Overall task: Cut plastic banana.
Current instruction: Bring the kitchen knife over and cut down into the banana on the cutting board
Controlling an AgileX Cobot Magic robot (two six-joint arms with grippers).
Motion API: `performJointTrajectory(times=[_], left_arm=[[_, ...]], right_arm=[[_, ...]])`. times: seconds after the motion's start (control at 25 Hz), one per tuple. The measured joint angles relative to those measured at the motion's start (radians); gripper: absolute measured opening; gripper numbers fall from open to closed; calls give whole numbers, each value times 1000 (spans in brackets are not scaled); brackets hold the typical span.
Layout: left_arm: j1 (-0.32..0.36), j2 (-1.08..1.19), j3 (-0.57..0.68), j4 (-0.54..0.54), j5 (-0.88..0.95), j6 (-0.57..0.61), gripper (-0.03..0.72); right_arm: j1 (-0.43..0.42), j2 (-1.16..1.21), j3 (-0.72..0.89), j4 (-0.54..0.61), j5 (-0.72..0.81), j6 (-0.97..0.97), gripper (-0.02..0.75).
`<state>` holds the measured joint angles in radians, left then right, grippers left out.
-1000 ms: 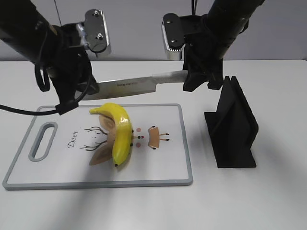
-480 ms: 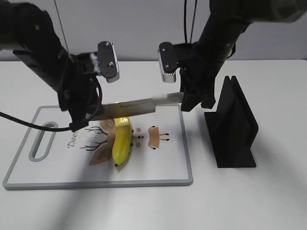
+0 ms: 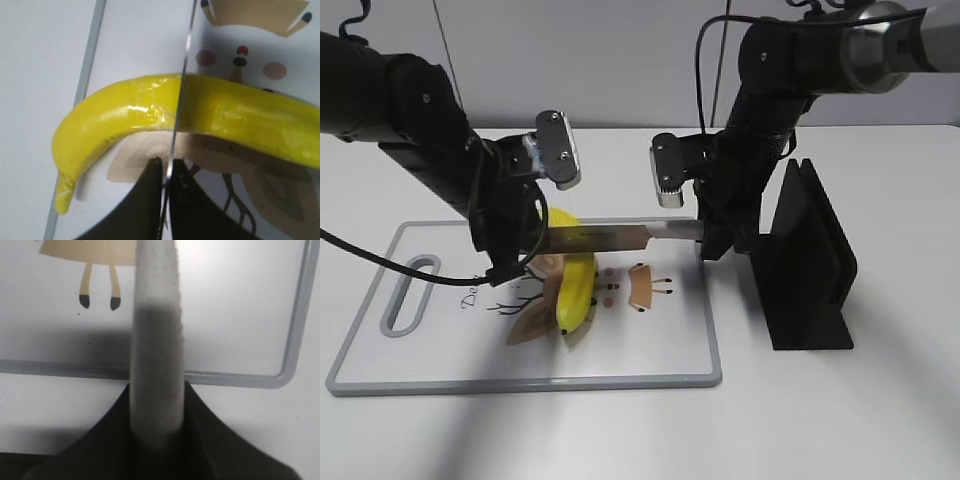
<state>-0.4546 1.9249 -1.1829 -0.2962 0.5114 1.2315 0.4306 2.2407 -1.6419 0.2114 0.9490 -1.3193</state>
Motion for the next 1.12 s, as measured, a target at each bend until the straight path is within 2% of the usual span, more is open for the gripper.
performJointTrajectory(times=[0.28, 0.92, 1.12], left_arm=[[0, -46, 17, 1, 23, -1, 12], [-2, -379, 17, 3, 165, -8, 10], [-3, -412, 17, -1, 168, -8, 10]], right_arm=[[6, -62, 3, 3, 20, 9, 166], [10, -350, 3, 45, 119, 11, 164], [12, -381, 3, 47, 120, 11, 164]])
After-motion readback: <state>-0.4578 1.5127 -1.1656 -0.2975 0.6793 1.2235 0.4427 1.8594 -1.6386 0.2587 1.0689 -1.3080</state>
